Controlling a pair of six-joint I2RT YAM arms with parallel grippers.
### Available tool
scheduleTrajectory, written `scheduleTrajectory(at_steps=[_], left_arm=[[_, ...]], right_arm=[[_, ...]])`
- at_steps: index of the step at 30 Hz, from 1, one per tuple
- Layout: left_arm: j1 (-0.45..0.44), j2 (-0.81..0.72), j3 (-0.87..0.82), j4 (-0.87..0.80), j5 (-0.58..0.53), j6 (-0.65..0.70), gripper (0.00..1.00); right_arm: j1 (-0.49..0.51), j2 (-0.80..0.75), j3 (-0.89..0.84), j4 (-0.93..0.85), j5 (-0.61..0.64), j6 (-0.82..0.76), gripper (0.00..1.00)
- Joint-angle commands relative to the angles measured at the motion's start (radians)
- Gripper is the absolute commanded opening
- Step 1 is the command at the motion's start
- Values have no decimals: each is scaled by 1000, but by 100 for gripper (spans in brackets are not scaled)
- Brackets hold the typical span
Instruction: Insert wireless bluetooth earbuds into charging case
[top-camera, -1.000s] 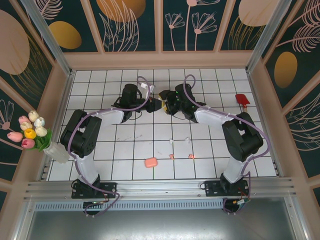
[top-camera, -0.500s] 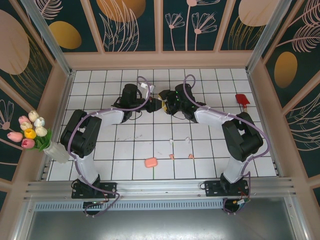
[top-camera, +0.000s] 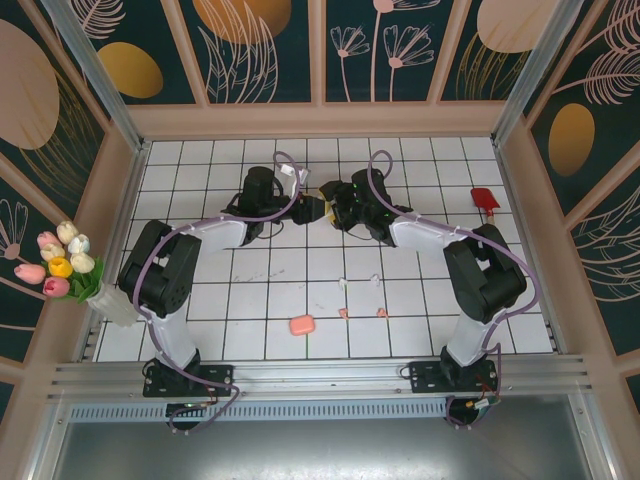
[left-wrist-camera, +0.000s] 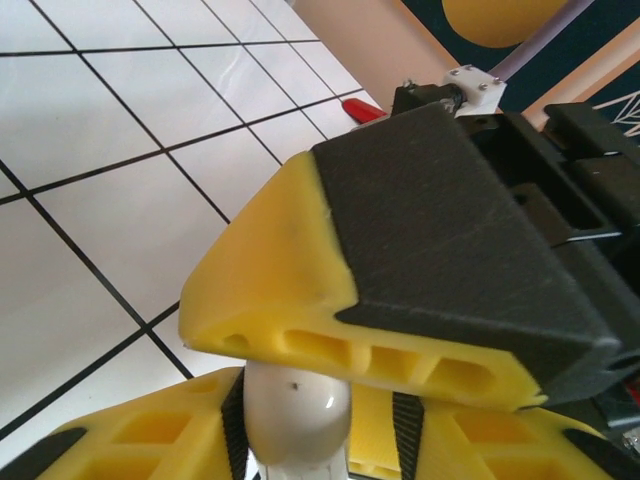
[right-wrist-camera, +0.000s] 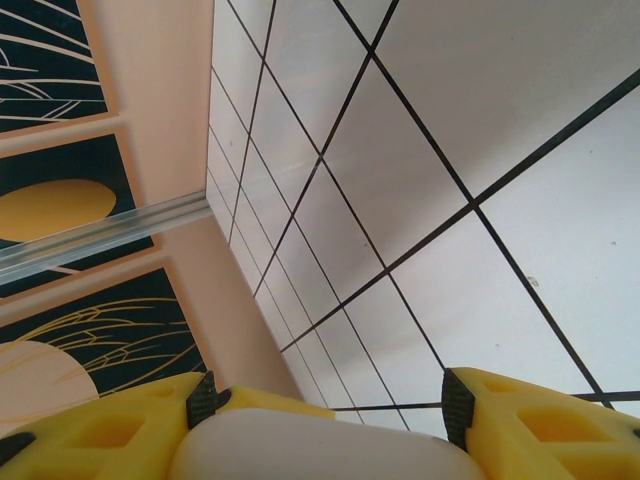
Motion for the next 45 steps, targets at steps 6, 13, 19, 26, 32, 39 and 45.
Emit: scheduleTrajectory(at_steps=[6,13,19,26,32,39,45], left_arm=[[1,-18,10,3,16,11,42],[1,-3,1,19,39,-5,42],[2,7,-8,37,47,-16,34],[1,12,-8,54,54,-30,29],[2,19,-16,82,71,-54,37],[1,29,-27,107,87,-70,35],[1,43,-30,135,98,-87,30]], right_arm=[[-6,-20,-13,44,8,10,45],[-8,-19,-8,48,3,10,45],[-8,-18,-10,51,1,10,45],[-8,-20,-11,54,-1,12,45],[-8,-21,-8,57,-5,13,45],[-8,-19,-4,59,-8,12,45],[-8,-20,-4,59,-11,12,45]])
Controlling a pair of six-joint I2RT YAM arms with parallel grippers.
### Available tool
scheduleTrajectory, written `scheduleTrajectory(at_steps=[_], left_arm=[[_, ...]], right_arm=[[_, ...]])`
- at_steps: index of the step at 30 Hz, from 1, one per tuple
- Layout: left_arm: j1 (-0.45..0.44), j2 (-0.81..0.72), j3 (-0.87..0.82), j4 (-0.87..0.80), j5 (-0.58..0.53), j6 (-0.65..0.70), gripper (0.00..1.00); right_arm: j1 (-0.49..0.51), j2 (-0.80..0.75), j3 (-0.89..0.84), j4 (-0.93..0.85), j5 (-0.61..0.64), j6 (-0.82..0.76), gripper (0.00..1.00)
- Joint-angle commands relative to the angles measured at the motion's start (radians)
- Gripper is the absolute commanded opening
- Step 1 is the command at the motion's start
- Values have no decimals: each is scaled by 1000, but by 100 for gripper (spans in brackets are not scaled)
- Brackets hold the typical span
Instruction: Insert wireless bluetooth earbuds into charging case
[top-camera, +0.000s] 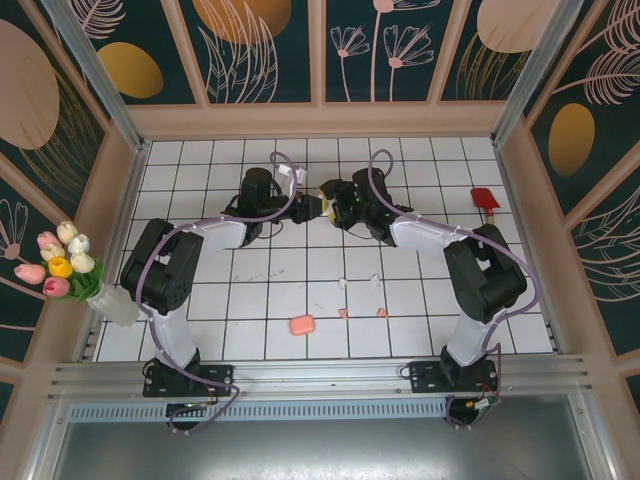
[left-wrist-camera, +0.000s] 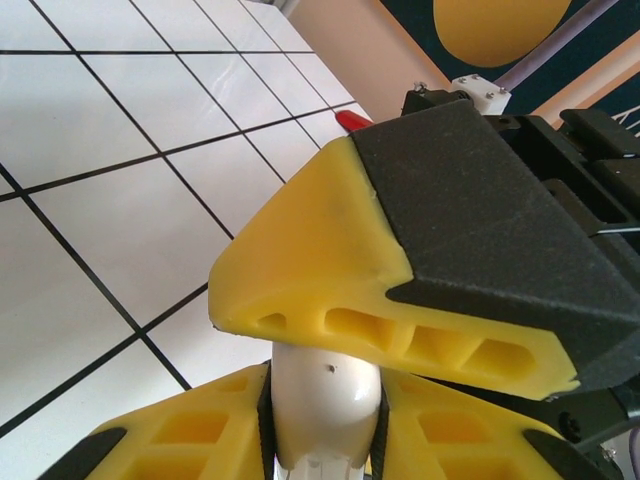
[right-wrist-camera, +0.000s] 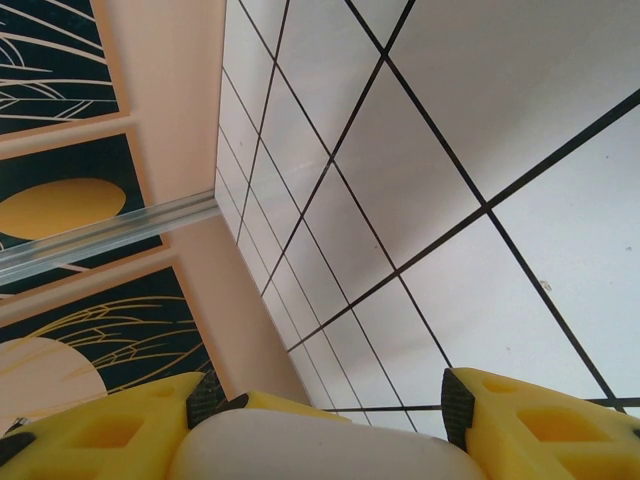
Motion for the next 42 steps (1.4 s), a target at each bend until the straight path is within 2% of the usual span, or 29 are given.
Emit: scheduleTrajectory(at_steps=[1,12,27,30,34,36,42], left_arm=[[-11,21,-10,55,72,-24,30],[-11,35,-13,98,101,-53,36],[-11,41,-35,185,101,-111,14],[-10,42,-39,201,102,-123,13],[-10,38,-43,202,103,-124,12],[-11,34,-42,194,103,-118,12],[-10,32,-40,170,106,-105,11]], right_arm=[[-2,-19,-5,41,-8,12,44],[-1,-20,-8,51,-13,18,44],[2,-26,-13,66,-19,24,46],[3,-28,-11,66,-17,27,52],[-10,-37,-13,67,-18,14,75],[-12,-61,-28,69,-13,0,83],[-129,-221,-124,22,17,-137,89]])
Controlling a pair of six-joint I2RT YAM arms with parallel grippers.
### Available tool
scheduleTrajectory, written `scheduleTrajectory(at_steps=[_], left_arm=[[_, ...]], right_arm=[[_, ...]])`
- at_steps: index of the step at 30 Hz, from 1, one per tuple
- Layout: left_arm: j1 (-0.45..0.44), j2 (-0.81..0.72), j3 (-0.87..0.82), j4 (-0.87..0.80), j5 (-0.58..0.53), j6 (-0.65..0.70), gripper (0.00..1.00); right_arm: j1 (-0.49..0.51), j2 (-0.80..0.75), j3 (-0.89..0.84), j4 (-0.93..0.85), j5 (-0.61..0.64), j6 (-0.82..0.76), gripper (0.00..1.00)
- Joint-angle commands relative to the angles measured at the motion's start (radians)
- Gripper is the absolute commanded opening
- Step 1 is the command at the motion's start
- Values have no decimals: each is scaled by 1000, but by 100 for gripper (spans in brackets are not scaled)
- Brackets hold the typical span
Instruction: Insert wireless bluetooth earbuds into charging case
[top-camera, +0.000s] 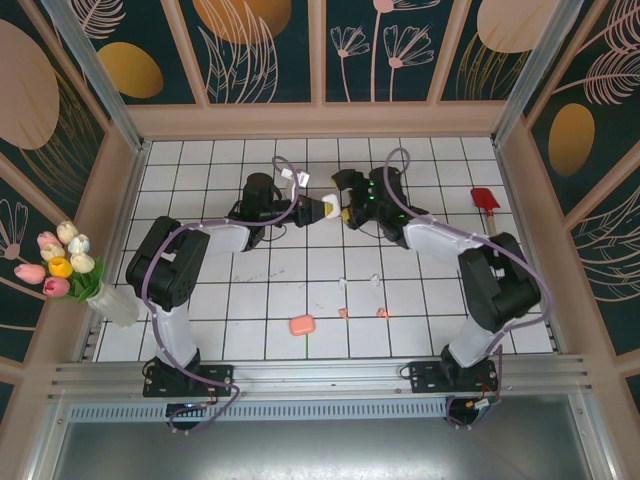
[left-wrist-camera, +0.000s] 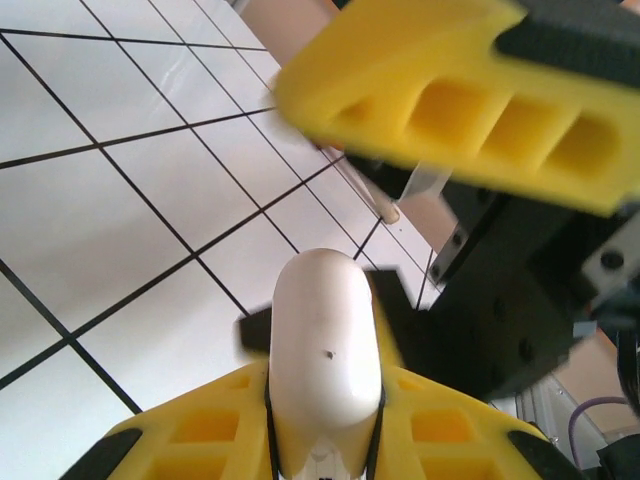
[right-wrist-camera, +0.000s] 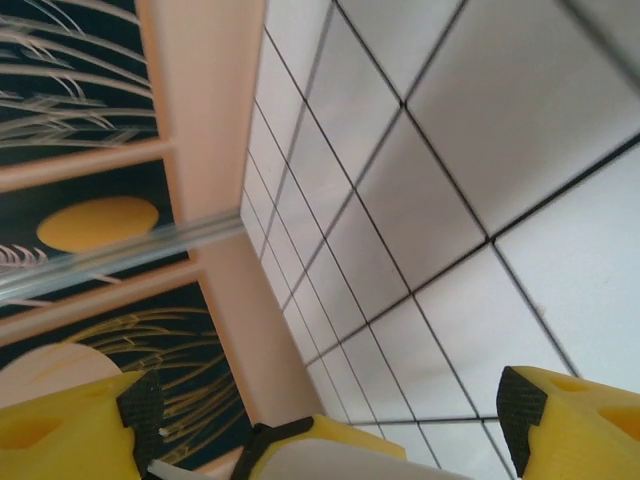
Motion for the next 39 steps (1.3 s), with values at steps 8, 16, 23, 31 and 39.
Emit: scheduleTrajectory(at_steps=[8,16,23,31,39], left_arm=[[-2,-8,37,-73,64,38,11],[-3,-8,78,-143,94,62,11],[-3,-8,83,-161,108,67,11],[-2,-21,81,-176,116,76,11],[-2,-30,81,-185,118,84,11]], right_arm=[[-202,-270,-204,78,-190,-641,88],[-162,-255,-201,32,-335,-958,86],[-110,-175,-157,20,-354,-1004,82],[-91,-98,-117,35,-350,-997,80],[-83,-30,-79,42,-361,-986,78]])
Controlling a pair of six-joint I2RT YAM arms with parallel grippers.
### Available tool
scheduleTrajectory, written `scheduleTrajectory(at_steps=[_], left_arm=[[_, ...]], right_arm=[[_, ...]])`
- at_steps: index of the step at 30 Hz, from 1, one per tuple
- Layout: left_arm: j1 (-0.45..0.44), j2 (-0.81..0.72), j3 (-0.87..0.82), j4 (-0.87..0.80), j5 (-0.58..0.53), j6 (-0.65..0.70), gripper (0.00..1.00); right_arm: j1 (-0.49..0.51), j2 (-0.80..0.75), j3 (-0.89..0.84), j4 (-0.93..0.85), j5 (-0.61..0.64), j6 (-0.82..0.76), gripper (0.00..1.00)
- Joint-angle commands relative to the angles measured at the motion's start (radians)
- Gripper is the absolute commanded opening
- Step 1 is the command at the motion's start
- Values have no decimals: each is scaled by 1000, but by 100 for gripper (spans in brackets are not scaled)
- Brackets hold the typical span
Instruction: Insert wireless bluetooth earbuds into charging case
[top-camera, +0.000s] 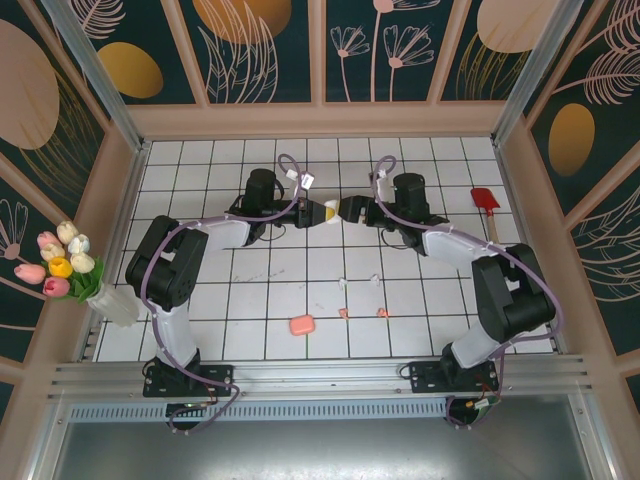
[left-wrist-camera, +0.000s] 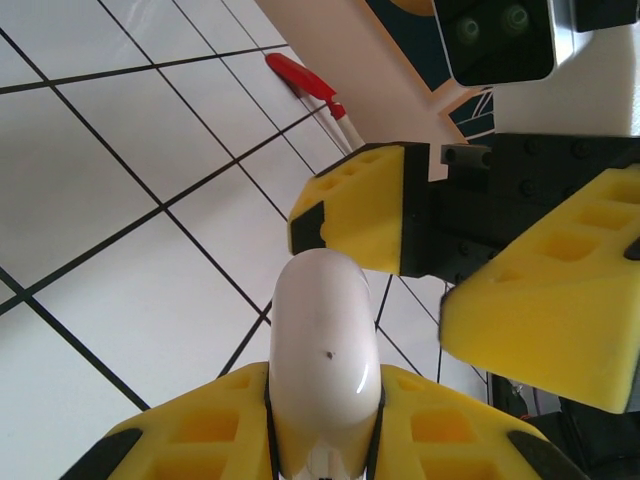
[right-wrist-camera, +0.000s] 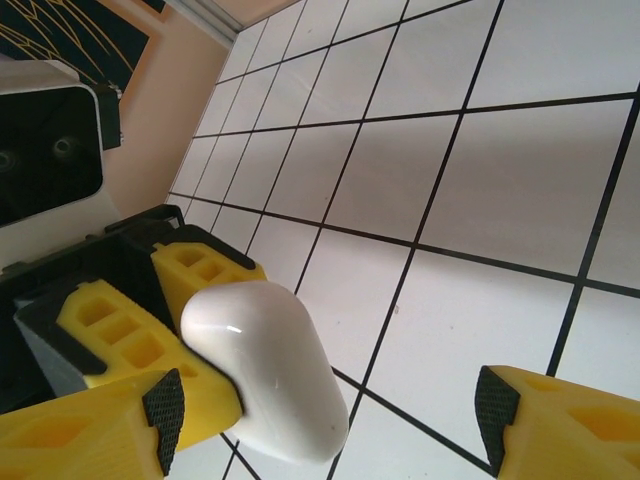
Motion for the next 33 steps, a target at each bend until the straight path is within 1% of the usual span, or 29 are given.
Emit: scheduleTrajectory(at_steps=[1,7,14,19,23,27,29,33], left_arm=[[-3,-29,23,-6,28,25,11],[-1,-34,23,-9,31,28,10],[-3,-50,23,-14,35,31,10],[-3,-58,23,-16,37,32,10],[-3,-57,22,-22,37,39,10],[-2,-54,22,-21,43,39,10],[-2,-53,25,-22,52,38,10],[-3,-52,35,-23,78,32,10]], right_arm=[[12,31,34,22,-29,-22,78],[10,65,24,20,-13,-24,75],[-37,81,-17,51,3,6,72],[-49,96,-12,43,9,12,71],[-52,45,-32,43,-9,11,70],[-65,-45,-88,52,-56,-1,70],[-77,-81,-122,78,-112,-3,70],[-98,-95,-149,115,-211,-3,67]])
